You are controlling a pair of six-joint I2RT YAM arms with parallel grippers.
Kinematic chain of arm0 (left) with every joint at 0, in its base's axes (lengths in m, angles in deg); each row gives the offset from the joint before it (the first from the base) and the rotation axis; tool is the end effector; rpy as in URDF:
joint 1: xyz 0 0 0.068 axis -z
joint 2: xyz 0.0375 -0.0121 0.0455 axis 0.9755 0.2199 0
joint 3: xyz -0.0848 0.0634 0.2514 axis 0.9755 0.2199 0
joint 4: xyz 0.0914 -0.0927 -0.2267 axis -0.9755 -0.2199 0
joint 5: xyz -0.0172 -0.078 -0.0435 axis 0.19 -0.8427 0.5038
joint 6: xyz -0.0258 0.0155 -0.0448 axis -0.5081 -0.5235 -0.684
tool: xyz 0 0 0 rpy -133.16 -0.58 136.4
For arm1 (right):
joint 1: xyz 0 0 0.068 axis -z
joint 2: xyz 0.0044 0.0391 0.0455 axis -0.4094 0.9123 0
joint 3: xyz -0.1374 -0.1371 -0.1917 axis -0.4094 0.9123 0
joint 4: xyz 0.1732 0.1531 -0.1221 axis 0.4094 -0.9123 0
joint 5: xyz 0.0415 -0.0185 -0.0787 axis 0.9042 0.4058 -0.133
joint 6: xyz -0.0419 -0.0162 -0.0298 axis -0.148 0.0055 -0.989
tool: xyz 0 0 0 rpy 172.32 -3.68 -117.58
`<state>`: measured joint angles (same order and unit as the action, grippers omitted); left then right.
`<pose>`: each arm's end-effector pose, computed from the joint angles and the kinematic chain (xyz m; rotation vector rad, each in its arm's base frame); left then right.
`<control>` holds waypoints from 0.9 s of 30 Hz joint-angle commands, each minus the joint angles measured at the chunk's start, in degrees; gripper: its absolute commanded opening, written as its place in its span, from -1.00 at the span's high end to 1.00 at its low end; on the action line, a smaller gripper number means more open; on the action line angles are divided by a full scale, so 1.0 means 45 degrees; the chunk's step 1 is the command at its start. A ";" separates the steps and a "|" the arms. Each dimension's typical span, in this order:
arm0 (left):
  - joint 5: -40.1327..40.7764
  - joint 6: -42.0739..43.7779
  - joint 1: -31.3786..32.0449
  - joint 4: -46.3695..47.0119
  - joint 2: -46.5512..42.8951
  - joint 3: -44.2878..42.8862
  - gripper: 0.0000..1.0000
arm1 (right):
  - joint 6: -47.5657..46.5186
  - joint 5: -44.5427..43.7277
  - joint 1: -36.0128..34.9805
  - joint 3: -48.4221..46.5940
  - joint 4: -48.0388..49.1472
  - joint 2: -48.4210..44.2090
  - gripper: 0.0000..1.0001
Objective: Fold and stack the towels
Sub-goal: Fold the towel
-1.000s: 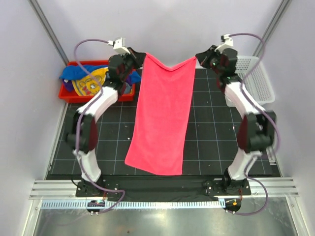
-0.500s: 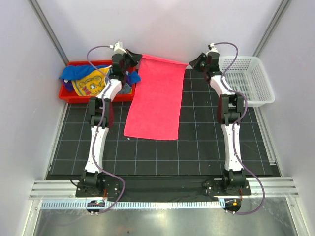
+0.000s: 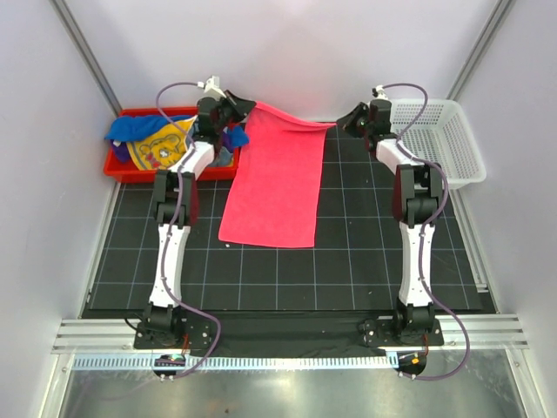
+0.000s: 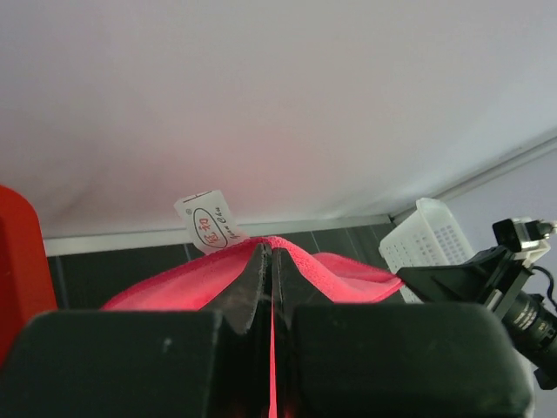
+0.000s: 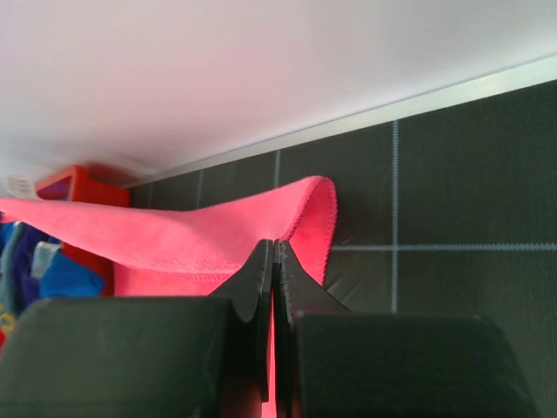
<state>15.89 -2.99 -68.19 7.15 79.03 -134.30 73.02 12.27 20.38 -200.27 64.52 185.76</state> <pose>0.5981 -0.1092 0.2071 -0.2208 1.6126 -1.0622 0.5647 0.0472 0.1886 0.3287 1.9202 0.7172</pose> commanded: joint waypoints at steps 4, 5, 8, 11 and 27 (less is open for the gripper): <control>-0.1062 -0.0253 -0.0109 0.1574 -0.2790 0.1992 1.00 | 0.0516 0.0050 -0.0036 0.2063 0.1346 -0.2844 0.98; -0.1160 -0.0273 -0.0128 0.1556 -0.2967 0.2188 1.00 | 0.0614 0.0070 -0.0017 0.2398 0.1405 -0.3078 0.98; -0.1259 -0.0254 -0.0167 0.1458 -0.3843 0.3300 1.00 | 0.0868 0.0265 -0.0211 0.3162 0.1348 -0.3821 0.98; -0.1278 -0.0292 -0.0148 0.1711 -0.4723 0.4939 1.00 | 0.0675 0.0188 -0.0718 0.3514 0.0432 -0.4330 0.98; -0.1162 0.0214 0.0281 -0.0977 -0.8475 1.1188 1.00 | 0.1278 -0.1217 -0.3413 0.7301 -0.3026 -0.6869 0.98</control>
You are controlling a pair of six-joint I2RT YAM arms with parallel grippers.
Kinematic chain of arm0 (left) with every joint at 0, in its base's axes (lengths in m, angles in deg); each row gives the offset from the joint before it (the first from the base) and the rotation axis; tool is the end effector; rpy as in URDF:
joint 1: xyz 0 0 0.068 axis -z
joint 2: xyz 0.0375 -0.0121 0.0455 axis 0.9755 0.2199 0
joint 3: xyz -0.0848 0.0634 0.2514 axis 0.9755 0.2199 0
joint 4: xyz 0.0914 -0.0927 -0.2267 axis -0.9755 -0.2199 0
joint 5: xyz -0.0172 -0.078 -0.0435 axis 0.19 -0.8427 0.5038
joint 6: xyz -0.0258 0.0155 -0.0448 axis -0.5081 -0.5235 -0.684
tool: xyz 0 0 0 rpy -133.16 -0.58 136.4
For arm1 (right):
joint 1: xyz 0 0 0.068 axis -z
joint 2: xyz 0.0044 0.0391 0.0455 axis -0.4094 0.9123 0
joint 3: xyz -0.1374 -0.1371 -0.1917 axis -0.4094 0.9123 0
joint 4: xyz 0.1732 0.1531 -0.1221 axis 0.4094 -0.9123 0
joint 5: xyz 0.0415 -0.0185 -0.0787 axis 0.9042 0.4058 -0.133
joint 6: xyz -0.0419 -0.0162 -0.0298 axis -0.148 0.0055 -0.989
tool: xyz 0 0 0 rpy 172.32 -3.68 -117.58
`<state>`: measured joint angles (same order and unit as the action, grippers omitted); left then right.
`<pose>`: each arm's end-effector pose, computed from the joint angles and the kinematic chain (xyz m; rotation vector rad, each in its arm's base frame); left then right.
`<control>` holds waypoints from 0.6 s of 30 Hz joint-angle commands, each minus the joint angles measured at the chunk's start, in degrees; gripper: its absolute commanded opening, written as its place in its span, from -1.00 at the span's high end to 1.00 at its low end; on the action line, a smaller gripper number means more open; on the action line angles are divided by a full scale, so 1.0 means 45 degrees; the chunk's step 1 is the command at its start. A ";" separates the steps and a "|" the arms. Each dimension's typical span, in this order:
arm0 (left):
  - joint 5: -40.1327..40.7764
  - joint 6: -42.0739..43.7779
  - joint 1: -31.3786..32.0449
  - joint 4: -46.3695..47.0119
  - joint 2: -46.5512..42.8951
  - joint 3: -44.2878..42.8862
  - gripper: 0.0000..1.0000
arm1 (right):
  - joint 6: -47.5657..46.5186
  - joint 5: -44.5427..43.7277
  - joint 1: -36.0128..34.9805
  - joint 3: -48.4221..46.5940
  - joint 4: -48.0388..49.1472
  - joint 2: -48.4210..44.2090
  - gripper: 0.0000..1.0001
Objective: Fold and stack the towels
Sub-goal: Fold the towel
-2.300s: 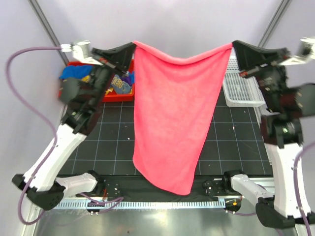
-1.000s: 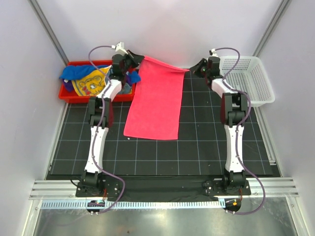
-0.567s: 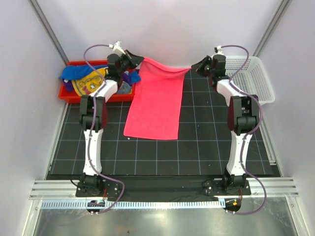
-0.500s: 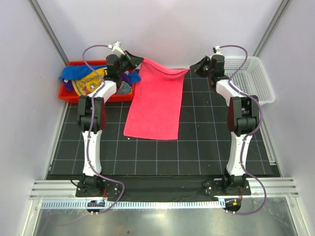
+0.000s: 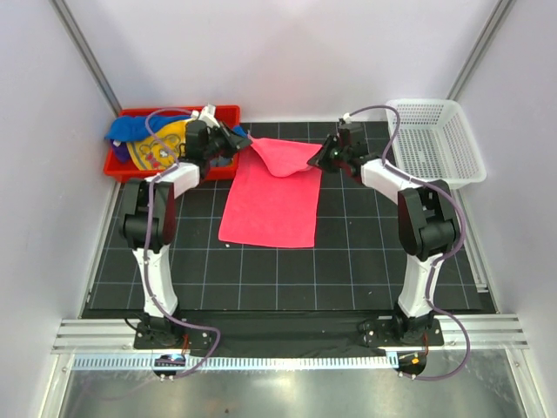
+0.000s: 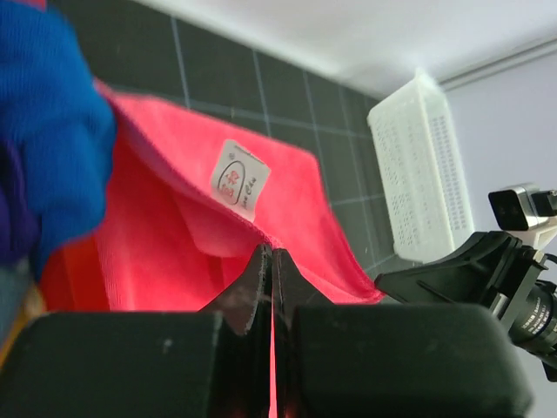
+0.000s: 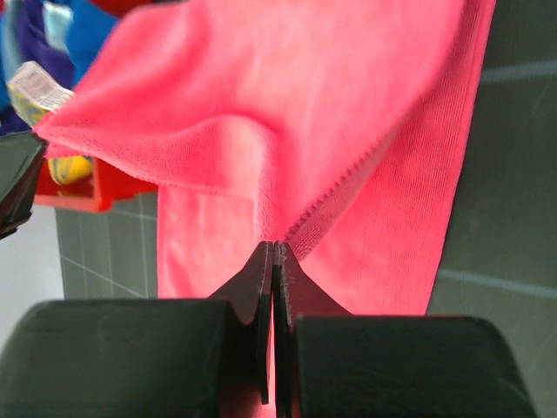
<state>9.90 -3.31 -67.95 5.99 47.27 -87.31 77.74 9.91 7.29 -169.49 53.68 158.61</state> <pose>0.4740 -0.0948 0.2157 -0.2775 1.9149 -1.1252 0.4280 0.1386 0.2207 0.2966 2.2273 0.8107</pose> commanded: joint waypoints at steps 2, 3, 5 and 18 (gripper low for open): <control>0.0481 0.0560 0.0422 -0.1232 -0.1965 0.1314 1.00 | 0.0444 -0.0598 -0.0564 0.1029 -0.0794 -0.0799 0.98; 0.0773 0.0639 0.0482 -0.1814 -0.2140 0.1839 1.00 | 0.0483 -0.0519 -0.0584 0.1437 -0.0911 -0.0702 0.98; 0.1125 0.1008 0.0734 -0.2558 -0.2492 0.2233 1.00 | 0.0503 -0.0480 -0.0603 0.1791 -0.1067 -0.0623 0.98; 0.5460 0.2671 0.1068 -0.8712 -0.2084 0.2392 1.00 | 0.0054 -0.1143 -0.1385 0.1929 -0.2357 0.1310 0.98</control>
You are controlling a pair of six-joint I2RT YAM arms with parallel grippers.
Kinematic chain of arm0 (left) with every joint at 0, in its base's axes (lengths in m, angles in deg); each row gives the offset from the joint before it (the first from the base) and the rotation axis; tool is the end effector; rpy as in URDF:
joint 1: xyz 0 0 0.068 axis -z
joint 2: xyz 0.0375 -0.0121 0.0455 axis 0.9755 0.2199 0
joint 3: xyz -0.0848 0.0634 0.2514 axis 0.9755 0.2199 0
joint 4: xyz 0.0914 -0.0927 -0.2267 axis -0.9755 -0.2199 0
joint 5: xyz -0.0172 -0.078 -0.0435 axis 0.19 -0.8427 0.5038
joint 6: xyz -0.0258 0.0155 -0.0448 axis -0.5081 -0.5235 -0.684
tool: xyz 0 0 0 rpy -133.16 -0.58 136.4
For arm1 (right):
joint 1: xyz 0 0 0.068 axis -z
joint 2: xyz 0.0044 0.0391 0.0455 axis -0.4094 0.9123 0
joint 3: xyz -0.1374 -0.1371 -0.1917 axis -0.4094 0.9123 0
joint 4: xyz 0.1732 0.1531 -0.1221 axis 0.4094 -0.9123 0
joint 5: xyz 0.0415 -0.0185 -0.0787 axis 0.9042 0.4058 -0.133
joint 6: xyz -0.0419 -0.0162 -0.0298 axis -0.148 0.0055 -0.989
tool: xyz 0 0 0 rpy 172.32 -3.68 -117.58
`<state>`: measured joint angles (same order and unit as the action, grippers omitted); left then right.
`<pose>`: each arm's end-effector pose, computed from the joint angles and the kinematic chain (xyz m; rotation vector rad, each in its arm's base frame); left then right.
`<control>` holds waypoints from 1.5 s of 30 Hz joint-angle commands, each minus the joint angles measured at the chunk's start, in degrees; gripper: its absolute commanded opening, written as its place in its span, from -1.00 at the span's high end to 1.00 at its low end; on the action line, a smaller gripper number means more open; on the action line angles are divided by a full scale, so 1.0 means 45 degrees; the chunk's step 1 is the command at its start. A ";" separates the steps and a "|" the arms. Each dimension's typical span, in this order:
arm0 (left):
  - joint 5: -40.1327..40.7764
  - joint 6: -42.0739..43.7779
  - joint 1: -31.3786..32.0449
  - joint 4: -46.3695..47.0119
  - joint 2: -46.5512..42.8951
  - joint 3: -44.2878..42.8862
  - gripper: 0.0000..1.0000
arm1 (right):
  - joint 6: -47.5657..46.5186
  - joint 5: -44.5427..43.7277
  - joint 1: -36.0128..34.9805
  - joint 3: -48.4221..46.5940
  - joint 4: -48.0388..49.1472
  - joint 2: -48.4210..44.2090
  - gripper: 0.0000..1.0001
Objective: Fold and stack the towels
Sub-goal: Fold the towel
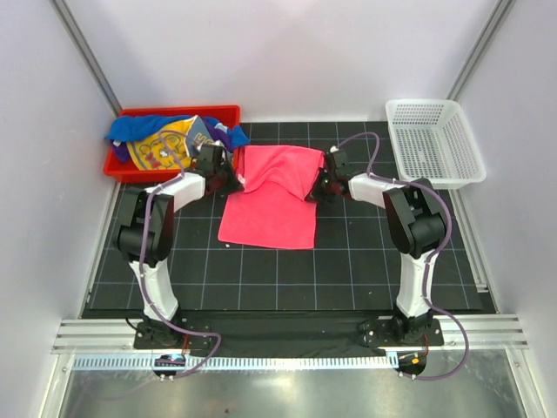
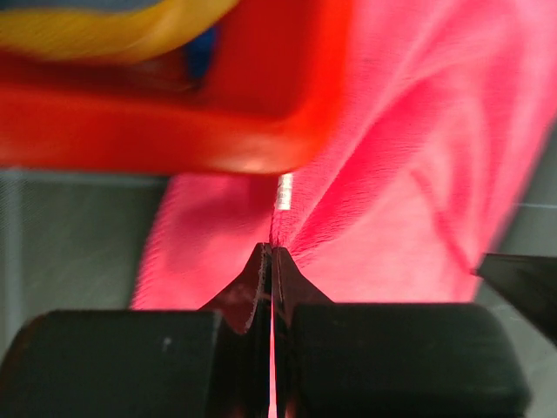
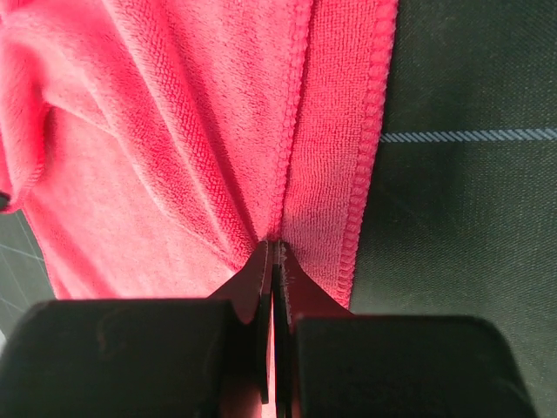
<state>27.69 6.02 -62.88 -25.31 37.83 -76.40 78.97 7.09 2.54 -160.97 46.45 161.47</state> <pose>0.3990 -0.1089 0.1740 -0.4291 2.4264 -0.6295 0.3864 0.1604 0.1434 0.3442 2.5613 0.6741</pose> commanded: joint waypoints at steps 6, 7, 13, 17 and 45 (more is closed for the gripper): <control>0.2075 0.0480 0.0233 -0.2500 0.0542 0.0045 1.00 | -0.0842 -0.1493 -0.0001 -0.0238 -0.2096 0.0500 0.98; 0.2076 0.0460 0.0312 -0.2540 0.0619 0.0085 1.00 | -0.0921 -0.1513 0.0137 -0.0180 -0.2194 0.0422 0.98; 0.2018 -0.0241 0.1170 -0.2541 0.0367 0.0455 1.00 | -0.1604 -0.1552 0.1424 0.0425 -0.3034 -0.0670 0.98; 0.2056 -0.0808 0.2088 -0.2521 0.0133 0.0456 1.00 | -0.2073 -0.1552 0.2225 0.0485 -0.3833 -0.1219 0.98; 0.1002 -0.1258 0.1875 -0.4240 -0.1293 -0.2825 1.00 | -0.2914 -0.1161 0.3048 -0.4046 -0.6609 -0.2274 0.98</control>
<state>34.45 -0.30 -54.03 -42.12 36.12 -86.89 66.79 1.49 15.85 -176.42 19.17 153.80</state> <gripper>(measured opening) 0.008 0.035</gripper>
